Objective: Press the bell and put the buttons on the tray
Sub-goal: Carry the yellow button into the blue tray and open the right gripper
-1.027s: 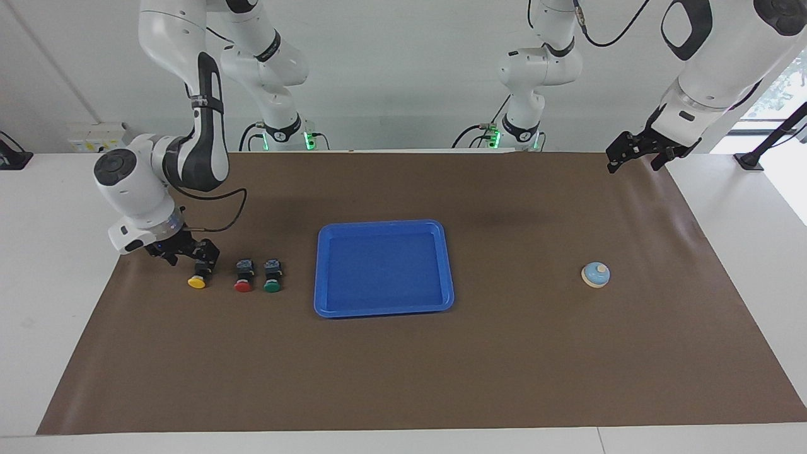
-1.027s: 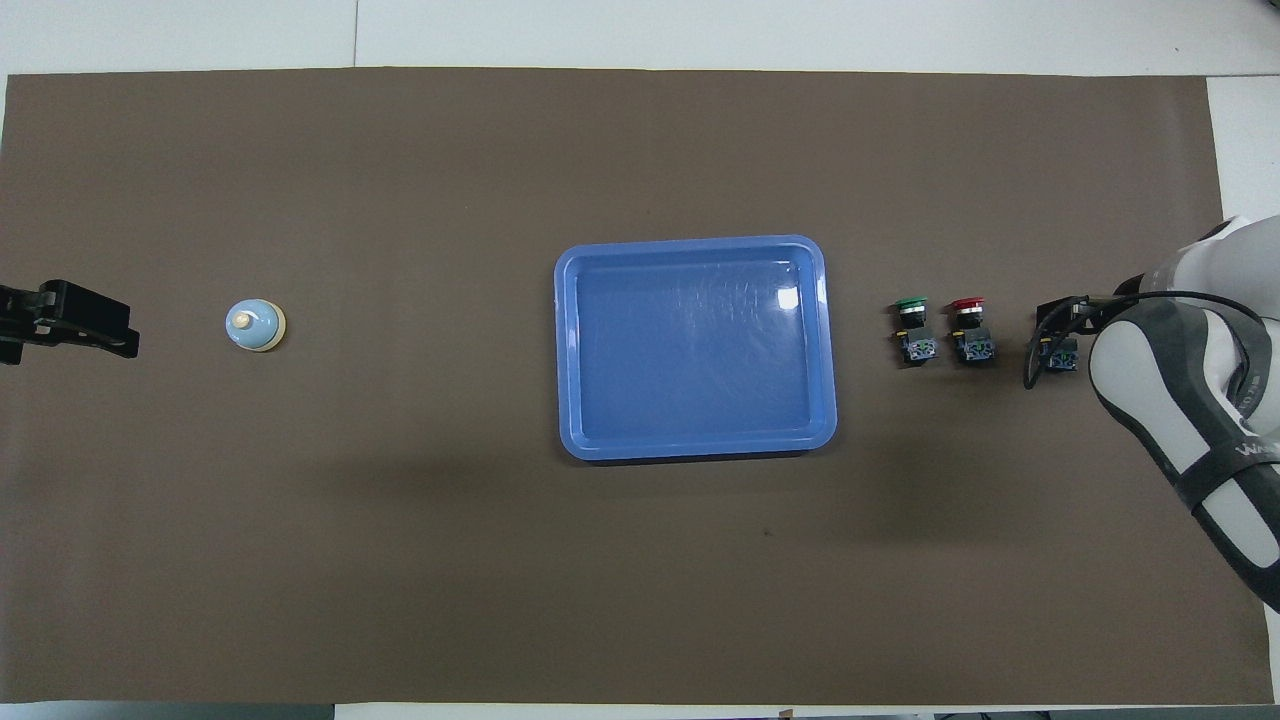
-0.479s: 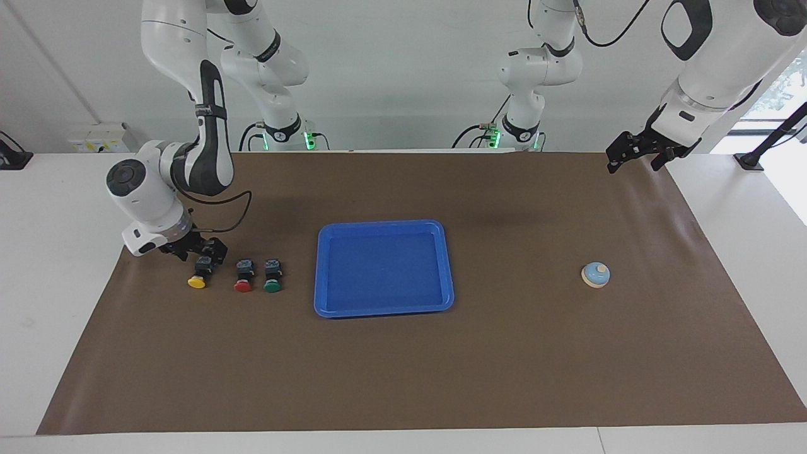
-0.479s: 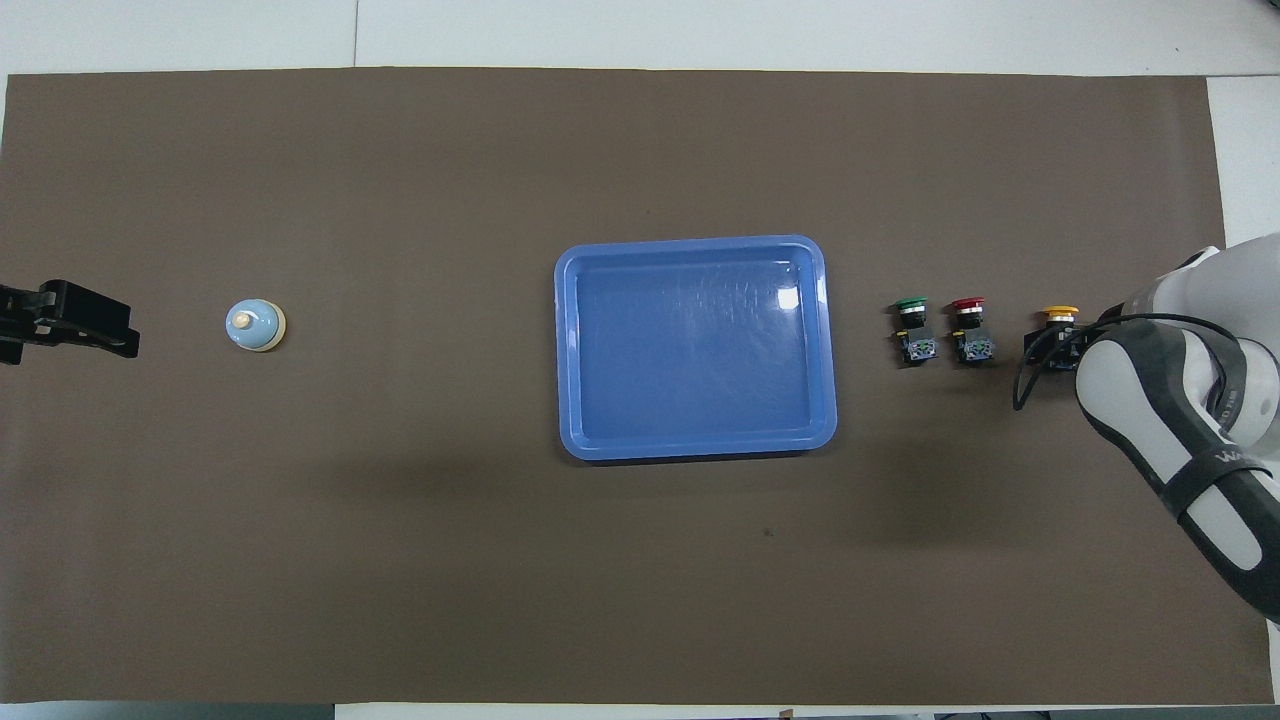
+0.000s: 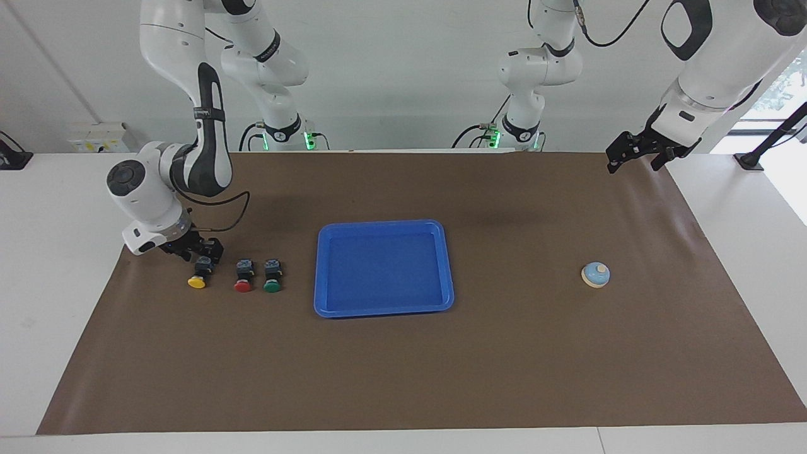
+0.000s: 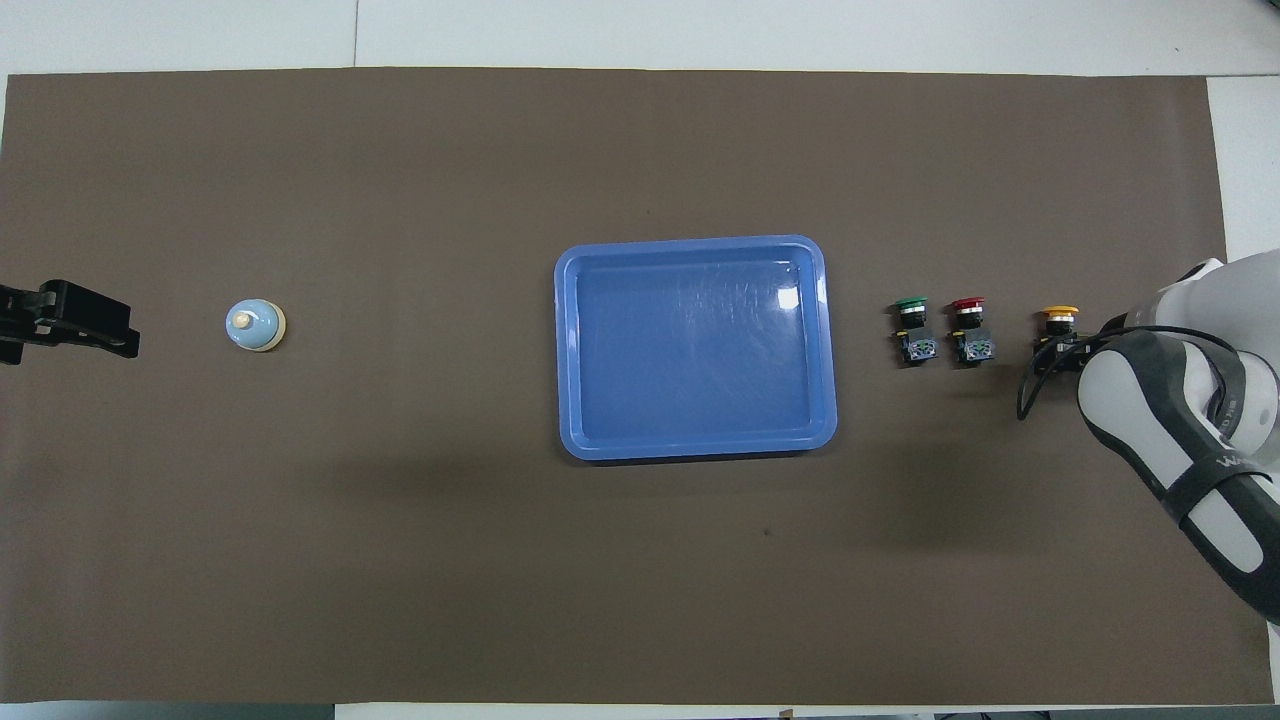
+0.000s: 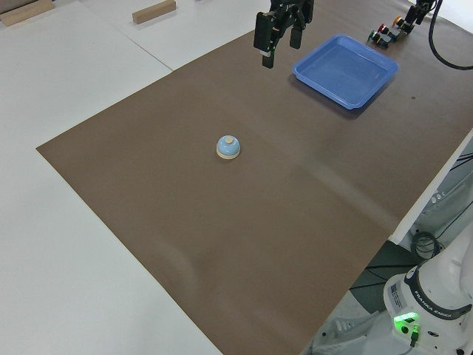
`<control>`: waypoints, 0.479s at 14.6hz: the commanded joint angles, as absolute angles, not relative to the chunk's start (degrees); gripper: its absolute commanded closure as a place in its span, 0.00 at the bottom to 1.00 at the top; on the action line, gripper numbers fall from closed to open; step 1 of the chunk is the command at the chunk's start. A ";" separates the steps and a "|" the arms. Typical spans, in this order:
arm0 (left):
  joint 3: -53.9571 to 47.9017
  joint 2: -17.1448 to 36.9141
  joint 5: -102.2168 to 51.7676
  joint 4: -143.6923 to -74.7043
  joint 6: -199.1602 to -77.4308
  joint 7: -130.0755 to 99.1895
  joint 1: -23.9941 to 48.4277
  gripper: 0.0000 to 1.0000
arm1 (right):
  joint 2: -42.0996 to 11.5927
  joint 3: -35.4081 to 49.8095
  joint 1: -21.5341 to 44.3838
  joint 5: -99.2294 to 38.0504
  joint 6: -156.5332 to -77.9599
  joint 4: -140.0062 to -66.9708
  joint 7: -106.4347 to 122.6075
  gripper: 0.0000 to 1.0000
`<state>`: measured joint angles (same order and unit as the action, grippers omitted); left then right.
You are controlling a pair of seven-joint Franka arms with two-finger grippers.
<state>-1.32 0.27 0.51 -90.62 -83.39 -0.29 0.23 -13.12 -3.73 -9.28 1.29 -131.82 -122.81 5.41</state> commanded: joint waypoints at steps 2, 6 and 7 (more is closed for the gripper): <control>-1.23 -1.32 -0.35 -92.64 -84.64 -0.88 0.00 0.00 | -12.57 -3.08 -9.41 0.53 -133.07 -122.88 7.03 1.00; -1.23 -1.32 -0.35 -92.64 -84.64 -0.88 0.00 0.00 | -11.95 -2.37 -5.29 0.18 -123.36 -113.15 3.28 1.00; -1.23 -1.32 -0.35 -92.64 -84.64 -0.88 0.00 0.00 | -12.30 -2.29 -3.45 -0.78 -119.05 -109.64 -0.40 1.00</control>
